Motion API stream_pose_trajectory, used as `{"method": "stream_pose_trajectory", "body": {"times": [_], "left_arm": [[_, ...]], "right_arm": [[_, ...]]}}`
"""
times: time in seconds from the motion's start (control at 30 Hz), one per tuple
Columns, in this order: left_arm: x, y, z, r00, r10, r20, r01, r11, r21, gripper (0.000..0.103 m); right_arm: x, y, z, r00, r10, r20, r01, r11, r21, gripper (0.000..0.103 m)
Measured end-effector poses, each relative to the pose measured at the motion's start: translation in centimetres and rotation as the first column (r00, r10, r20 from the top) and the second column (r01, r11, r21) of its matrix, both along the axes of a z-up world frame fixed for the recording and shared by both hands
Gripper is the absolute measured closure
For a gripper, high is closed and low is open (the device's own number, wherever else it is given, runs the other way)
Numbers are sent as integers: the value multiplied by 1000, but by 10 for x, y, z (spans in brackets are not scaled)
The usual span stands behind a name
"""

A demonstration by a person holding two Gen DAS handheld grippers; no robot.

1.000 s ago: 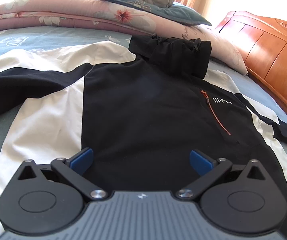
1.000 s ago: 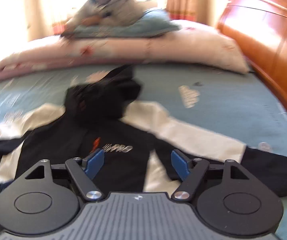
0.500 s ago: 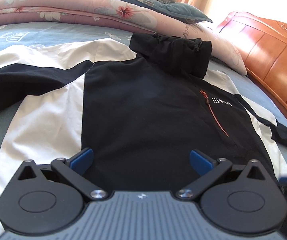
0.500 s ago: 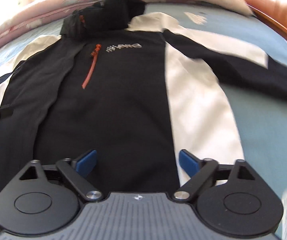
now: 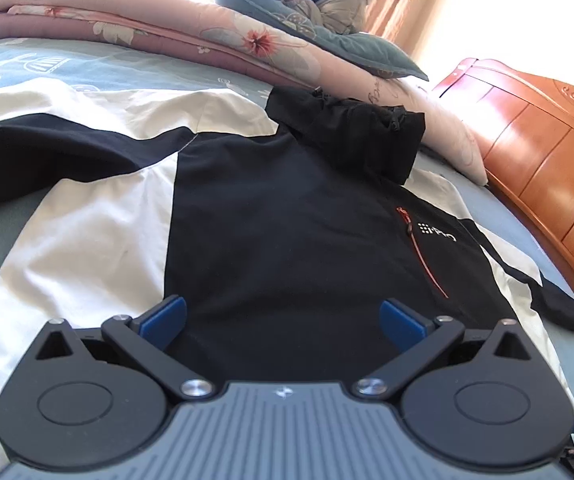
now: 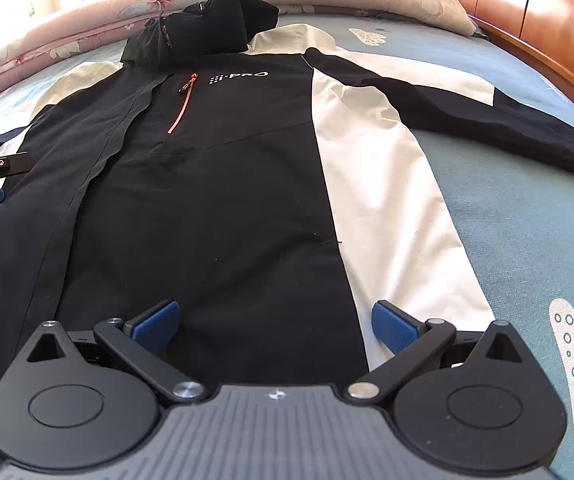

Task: Fold clothes

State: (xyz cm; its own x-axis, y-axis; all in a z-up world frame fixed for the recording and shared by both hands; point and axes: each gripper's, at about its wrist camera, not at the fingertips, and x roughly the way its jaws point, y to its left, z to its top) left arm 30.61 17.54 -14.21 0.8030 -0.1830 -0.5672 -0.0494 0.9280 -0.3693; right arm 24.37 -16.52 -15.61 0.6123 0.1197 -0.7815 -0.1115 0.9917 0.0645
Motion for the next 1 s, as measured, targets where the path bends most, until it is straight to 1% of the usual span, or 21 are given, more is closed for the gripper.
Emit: {"method": "stream_pose_trajectory", "body": {"times": [0.07,0.1,0.17,0.2,0.23,0.3,0.37,0.43,0.47,0.5,0.53,0.57,0.63,0.67,0.7,0.73,0.77,0.83,0.9,0.93,1.0], "left_arm": [[-1,2,3,1000,7,-8,-7,1000,-13,1],[-2,2,6,1000,16,-18,-16,1000,-15,5],[-5,4,14,998,43,-45,-43,999,4,17],[-8,8,20,997,53,-49,-52,999,14,32],[-12,15,26,997,60,-46,-59,998,22,44],[-22,39,42,995,90,-33,-89,995,38,50],[-35,76,60,987,160,-18,-159,986,43,51],[-53,123,75,968,251,-9,-251,968,25,51],[-64,148,81,953,304,-9,-304,953,5,51],[-76,173,86,935,356,-10,-356,934,-15,52],[-90,197,88,910,413,-19,-414,910,-38,53],[-105,221,87,881,472,-33,-473,879,-64,54],[-139,264,79,811,581,-69,-585,803,-113,55],[-155,283,73,773,628,-94,-634,761,-135,55],[-171,299,64,741,661,-119,-672,722,-165,56],[-186,313,55,711,688,-145,-703,684,-198,56],[-197,323,46,690,705,-166,-721,649,-241,56],[-215,338,26,659,725,-202,-741,580,-337,56],[-219,347,4,644,729,-232,-739,515,-435,56],[-217,350,-4,639,732,-238,-734,487,-472,56],[-209,353,-12,629,748,-212,-724,464,-510,54]], "right_arm": [[-1,0,-1,1000,0,6,0,1000,1,0],[-1,0,-1,1000,0,8,0,1000,2,0],[-2,-1,-1,1000,4,11,-4,1000,5,0],[-2,-1,-1,1000,6,11,-6,1000,6,0],[-1,-1,0,1000,7,8,-7,1000,6,0],[0,-1,0,1000,7,3,-7,1000,6,0],[0,-1,0,1000,7,5,-7,1000,6,0],[-1,0,0,1000,6,9,-6,1000,6,0],[-1,0,0,1000,5,11,-5,1000,7,0],[-1,0,-1,1000,4,12,-4,1000,7,0],[-1,0,0,1000,2,12,-2,1000,8,0],[-1,0,0,1000,0,12,0,1000,8,0],[-1,0,0,1000,-2,13,2,1000,8,0],[-2,0,0,1000,-4,15,3,1000,8,0],[-2,0,-1,1000,-5,16,5,1000,8,0],[-2,0,-1,1000,-6,17,6,1000,7,0],[-2,1,-1,1000,-8,18,8,1000,6,0],[-1,1,-1,1000,-10,18,10,1000,3,0],[0,2,0,1000,-14,14,14,1000,2,0],[1,2,0,1000,-14,11,14,1000,1,0],[2,2,1,1000,-13,4,13,1000,1,0]]}}
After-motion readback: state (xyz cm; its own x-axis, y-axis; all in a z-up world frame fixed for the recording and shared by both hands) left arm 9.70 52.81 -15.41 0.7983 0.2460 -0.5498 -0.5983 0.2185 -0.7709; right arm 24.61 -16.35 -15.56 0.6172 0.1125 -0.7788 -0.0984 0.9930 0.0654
